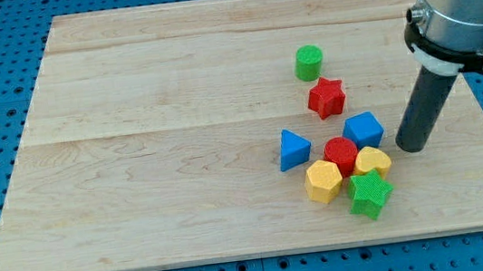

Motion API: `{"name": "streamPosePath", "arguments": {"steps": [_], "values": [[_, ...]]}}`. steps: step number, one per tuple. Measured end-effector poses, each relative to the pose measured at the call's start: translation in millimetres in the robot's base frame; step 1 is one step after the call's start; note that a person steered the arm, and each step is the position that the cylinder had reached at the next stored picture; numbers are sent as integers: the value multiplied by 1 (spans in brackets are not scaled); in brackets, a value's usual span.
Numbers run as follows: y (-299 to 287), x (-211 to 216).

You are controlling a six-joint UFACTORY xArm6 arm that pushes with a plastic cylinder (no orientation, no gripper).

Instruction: Move the green circle to the right side of the red circle

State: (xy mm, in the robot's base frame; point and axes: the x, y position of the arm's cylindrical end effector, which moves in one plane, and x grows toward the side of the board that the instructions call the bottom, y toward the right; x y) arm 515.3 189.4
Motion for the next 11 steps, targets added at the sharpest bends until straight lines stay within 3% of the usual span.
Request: {"name": "streamPosePath", "arguments": {"steps": [6, 11], "values": [[-97, -3], [-213, -54]]}}
